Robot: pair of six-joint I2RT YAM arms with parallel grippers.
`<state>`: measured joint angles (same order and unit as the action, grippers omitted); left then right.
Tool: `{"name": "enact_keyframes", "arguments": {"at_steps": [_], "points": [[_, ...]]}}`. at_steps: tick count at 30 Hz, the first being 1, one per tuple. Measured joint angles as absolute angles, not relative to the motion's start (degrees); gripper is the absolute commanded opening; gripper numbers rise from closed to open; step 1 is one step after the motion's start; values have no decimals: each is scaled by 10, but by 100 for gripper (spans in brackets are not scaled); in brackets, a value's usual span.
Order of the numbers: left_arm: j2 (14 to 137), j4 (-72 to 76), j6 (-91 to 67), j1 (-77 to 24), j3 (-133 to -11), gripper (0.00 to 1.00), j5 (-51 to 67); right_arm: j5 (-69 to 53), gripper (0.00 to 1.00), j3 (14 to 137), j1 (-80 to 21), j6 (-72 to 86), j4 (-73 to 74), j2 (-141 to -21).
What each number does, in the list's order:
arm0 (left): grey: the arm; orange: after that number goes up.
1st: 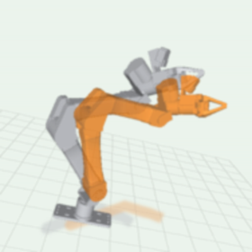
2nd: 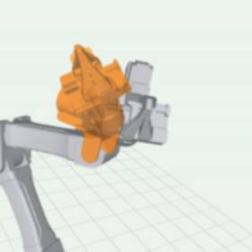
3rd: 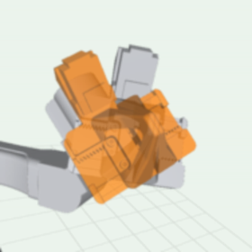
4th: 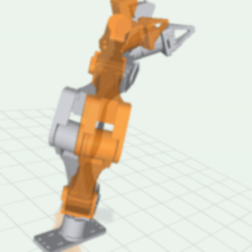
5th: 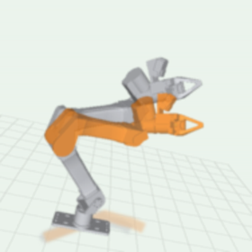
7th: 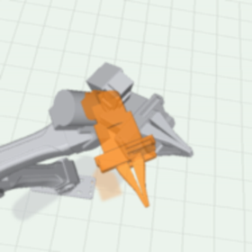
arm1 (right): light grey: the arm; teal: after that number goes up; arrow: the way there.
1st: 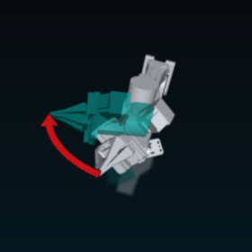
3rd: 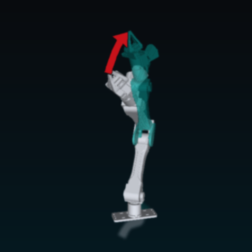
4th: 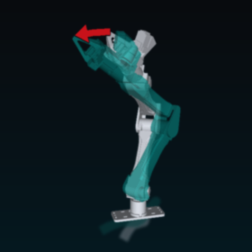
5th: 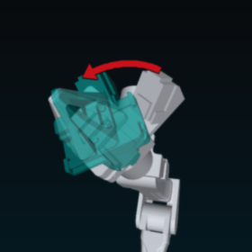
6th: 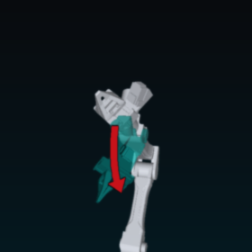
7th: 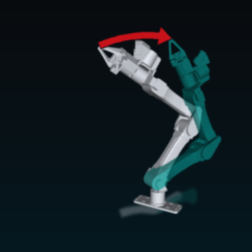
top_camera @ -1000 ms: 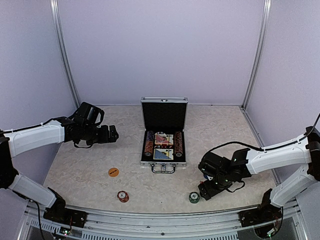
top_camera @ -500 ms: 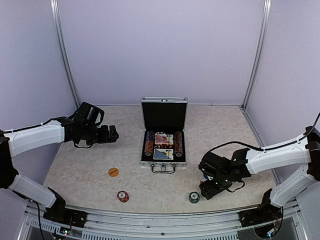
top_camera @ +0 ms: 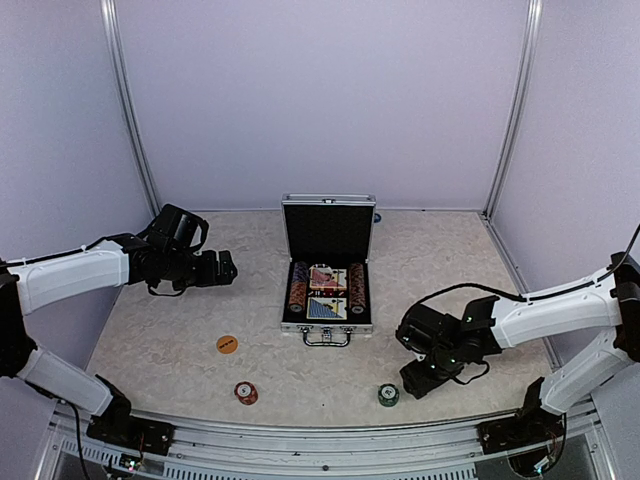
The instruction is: Pack up texas hold em set
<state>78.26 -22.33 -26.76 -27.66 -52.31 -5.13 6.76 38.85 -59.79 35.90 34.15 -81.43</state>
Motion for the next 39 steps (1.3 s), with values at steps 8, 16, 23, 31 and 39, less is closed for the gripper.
{"name": "enact_keyframes", "arguments": {"at_steps": [8, 16, 23, 31, 39], "points": [[783, -223, -268, -277, -523, 99, -51, 71, 88, 397, -598, 378, 364, -795], [783, -223, -267, -277, -523, 99, -51, 124, 95, 494, -586, 406, 402, -728], [783, -223, -267, -277, -523, 99, -49, 170, 96, 528, -524, 411, 391, -698], [783, -223, -268, -277, -523, 99, -48, 194, 96, 556, -412, 378, 325, -740], [783, -223, -268, -277, -523, 99, -49, 183, 92, 684, -298, 315, 222, -912]]}}
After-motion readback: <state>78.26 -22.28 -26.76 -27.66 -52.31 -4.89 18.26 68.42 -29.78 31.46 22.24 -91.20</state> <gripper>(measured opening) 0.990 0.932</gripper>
